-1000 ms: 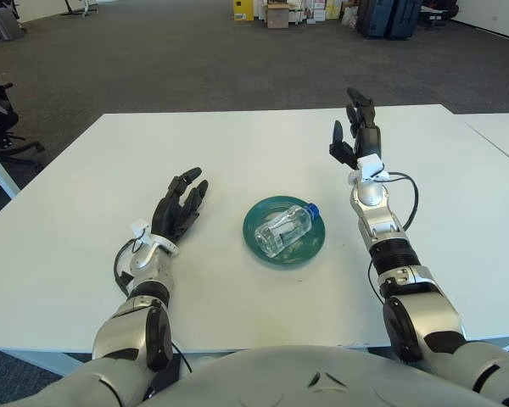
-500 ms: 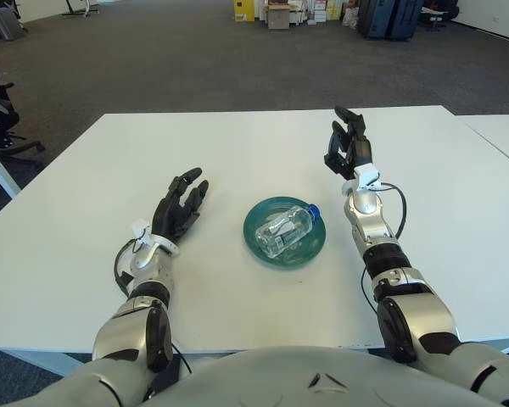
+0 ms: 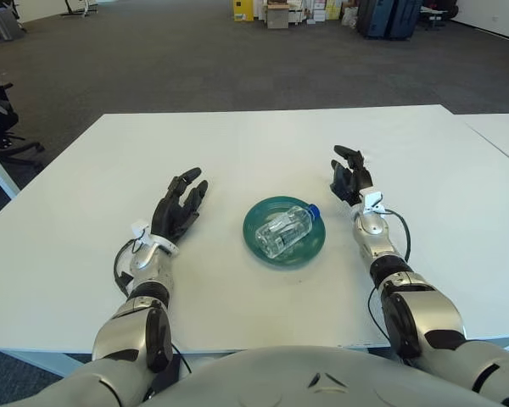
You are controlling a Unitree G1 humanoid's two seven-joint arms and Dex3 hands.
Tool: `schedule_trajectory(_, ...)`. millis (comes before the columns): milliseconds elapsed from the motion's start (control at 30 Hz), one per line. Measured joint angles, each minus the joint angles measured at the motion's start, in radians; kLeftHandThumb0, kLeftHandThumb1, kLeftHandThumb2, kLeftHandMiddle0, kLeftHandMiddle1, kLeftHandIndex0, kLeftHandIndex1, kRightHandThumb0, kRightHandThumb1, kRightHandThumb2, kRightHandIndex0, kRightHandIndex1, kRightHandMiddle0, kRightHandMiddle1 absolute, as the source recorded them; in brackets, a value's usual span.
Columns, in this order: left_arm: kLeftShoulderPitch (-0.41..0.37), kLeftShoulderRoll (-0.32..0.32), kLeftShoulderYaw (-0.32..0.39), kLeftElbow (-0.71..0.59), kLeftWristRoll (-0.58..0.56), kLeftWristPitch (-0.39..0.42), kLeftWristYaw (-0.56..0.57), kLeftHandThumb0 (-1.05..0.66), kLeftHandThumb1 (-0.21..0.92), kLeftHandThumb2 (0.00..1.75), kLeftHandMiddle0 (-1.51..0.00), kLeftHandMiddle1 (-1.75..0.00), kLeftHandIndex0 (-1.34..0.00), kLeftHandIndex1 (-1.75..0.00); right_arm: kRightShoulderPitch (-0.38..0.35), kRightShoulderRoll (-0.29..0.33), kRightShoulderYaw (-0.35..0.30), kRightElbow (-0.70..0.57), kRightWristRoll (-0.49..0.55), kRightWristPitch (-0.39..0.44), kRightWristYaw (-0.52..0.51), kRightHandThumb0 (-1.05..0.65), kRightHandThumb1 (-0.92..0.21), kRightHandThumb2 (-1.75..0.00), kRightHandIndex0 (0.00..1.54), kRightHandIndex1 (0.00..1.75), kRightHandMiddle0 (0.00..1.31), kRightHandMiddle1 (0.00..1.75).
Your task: Put the bottle into the plate.
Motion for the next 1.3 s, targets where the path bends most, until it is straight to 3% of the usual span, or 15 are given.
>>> schedule_trajectory(467, 0.0, 0.001, -0.005, -0.006, 0.005, 0.005, 0.008, -0.58, 0.92, 0.52, -0.57, -0.02, -0.07, -0.9, 0.002, 0.013, -0.014, 0.066, 0.001, 0.0, 0.031, -0.67, -0.92, -0.95, 0.4, 0.01, 0.0, 0.81)
schedule_trajectory(1300, -0.003, 0.008, -0.005, -0.007, 0.004, 0.022, 0.014, -0.57, 0.92, 0.55, -0.55, 0.0, -0.05, -0.9, 0.01, 0.019, -0.095, 0.083, 0.078, -0.001, 0.109, -0.72, -0.92, -0.95, 0.4, 0.01, 0.0, 0.8)
